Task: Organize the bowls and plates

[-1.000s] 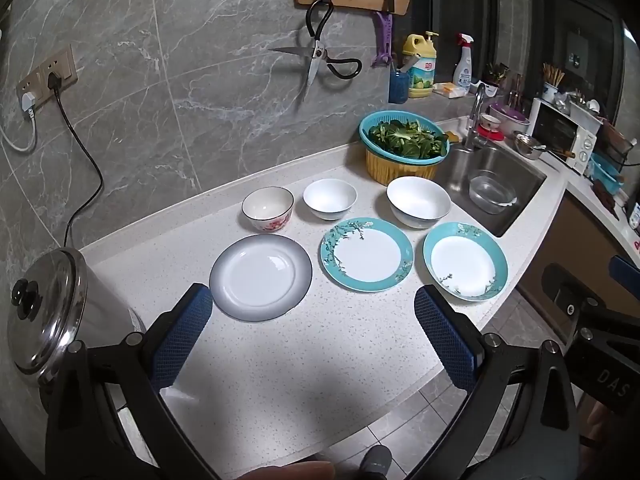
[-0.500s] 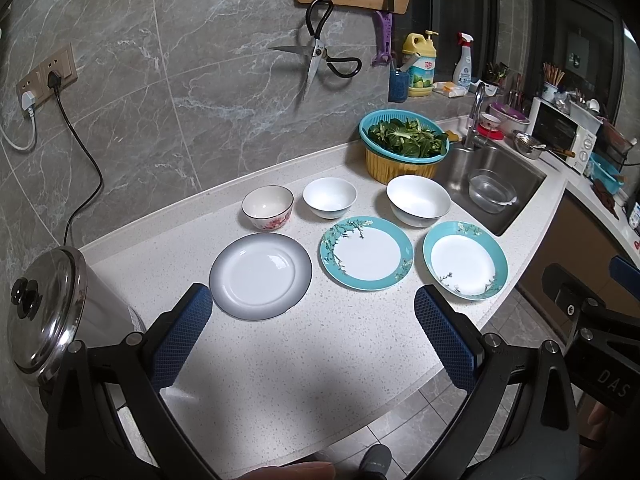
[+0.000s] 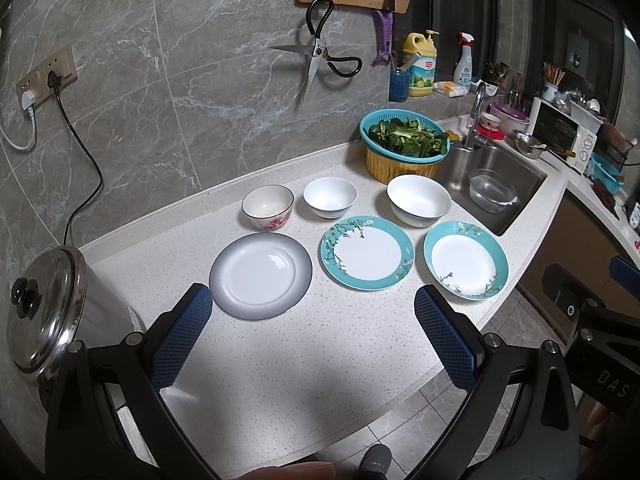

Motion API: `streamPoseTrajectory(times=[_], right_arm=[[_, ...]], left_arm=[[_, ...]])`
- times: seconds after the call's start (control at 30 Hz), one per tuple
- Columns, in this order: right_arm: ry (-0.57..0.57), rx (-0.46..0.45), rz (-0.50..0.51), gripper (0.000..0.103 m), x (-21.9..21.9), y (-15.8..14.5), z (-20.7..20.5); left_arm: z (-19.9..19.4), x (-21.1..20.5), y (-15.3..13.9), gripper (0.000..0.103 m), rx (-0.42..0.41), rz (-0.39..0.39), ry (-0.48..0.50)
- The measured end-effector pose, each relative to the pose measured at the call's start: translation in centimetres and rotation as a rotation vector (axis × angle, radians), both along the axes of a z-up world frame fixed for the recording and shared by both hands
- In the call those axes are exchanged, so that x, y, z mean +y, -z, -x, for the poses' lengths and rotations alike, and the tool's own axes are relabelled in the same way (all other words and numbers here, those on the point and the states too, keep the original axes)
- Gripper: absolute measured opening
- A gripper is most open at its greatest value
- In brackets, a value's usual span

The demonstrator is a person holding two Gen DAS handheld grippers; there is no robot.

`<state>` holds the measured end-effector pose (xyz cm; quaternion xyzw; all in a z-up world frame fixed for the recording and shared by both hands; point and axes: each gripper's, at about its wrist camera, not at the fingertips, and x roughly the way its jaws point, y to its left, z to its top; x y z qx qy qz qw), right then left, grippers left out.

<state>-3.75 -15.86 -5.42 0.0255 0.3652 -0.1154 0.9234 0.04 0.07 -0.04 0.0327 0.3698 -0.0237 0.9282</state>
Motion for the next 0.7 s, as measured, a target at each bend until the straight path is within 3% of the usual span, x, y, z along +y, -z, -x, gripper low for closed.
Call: streamPoseTrajectory(times=[0.7], right_arm=[[0.000, 0.002, 0.000, 0.103, -0.02, -0.07, -0.26]], left_arm=[[-0.01, -0.01, 0.00, 0.103, 0.001, -0.001, 0.000]])
